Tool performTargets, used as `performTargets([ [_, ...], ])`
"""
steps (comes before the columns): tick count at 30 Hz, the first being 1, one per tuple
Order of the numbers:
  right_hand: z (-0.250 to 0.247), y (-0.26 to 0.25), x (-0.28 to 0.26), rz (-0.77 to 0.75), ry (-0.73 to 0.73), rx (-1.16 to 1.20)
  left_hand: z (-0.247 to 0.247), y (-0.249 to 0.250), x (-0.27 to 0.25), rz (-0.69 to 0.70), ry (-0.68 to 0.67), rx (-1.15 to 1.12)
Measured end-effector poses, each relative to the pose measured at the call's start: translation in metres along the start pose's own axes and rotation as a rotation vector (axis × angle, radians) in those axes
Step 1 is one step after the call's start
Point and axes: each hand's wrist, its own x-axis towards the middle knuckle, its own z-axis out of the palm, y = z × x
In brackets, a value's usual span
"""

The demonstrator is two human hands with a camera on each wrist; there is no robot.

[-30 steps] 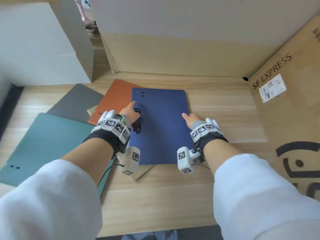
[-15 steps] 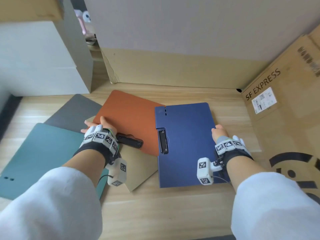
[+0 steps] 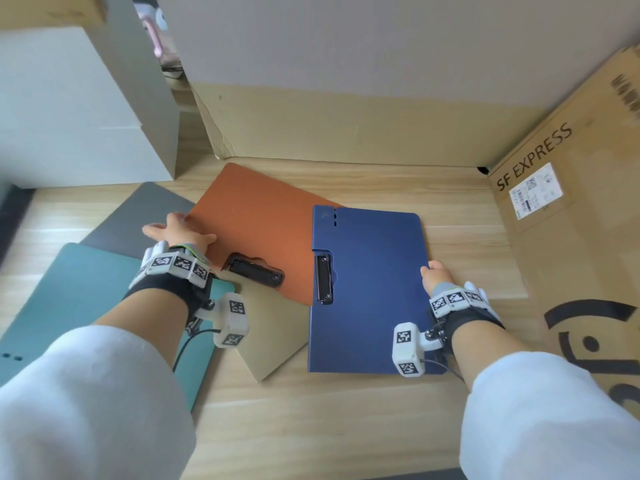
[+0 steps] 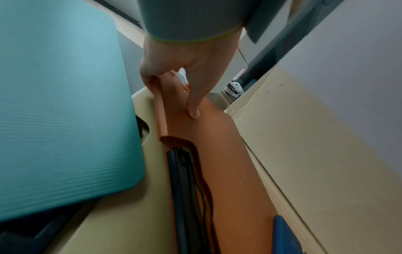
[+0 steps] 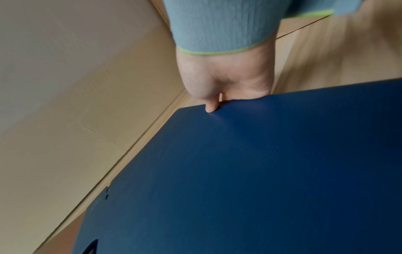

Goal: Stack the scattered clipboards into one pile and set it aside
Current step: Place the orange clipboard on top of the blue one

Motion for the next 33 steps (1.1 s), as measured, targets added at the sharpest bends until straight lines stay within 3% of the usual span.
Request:
performTargets([
  [4, -0.002, -0.001, 0.002, 0.001, -0.004, -0.023, -0.007, -0.006, 0.0, -0.036, -0.001, -0.239],
  [7, 0.0, -0.001, 0.003, 0.0, -0.001, -0.016, -0.003, -0.01, -0.004, -0.216, -0.021, -0.512],
  [10, 0.003, 0.0, 0.002, -0.008, -0.001, -0.027, 0.011, -0.014, 0.0, -0.295, -0.304, -0.722],
  [12, 0.004, 0.001, 0.002, -0.01, -0.002, -0.029, 0.021, -0.017, 0.005, -0.308, -0.386, -0.833],
  [18, -0.001, 0.002, 0.005, -0.041, 0.009, 0.009, 0.02, -0.013, 0.031, -0.134, -0.126, -0.777],
  [24, -0.008, 0.008, 0.011, -0.073, 0.048, 0.062, -0.03, 0.013, 0.019, 0.01, 0.125, -0.598],
  [28, -0.013, 0.012, 0.013, -0.048, 0.078, 0.071, -0.052, 0.024, 0.027, 0.097, 0.175, -0.461],
  [33, -0.018, 0.013, 0.013, -0.01, 0.08, 0.057, -0.06, 0.044, 0.032, 0.182, 0.129, -0.354],
])
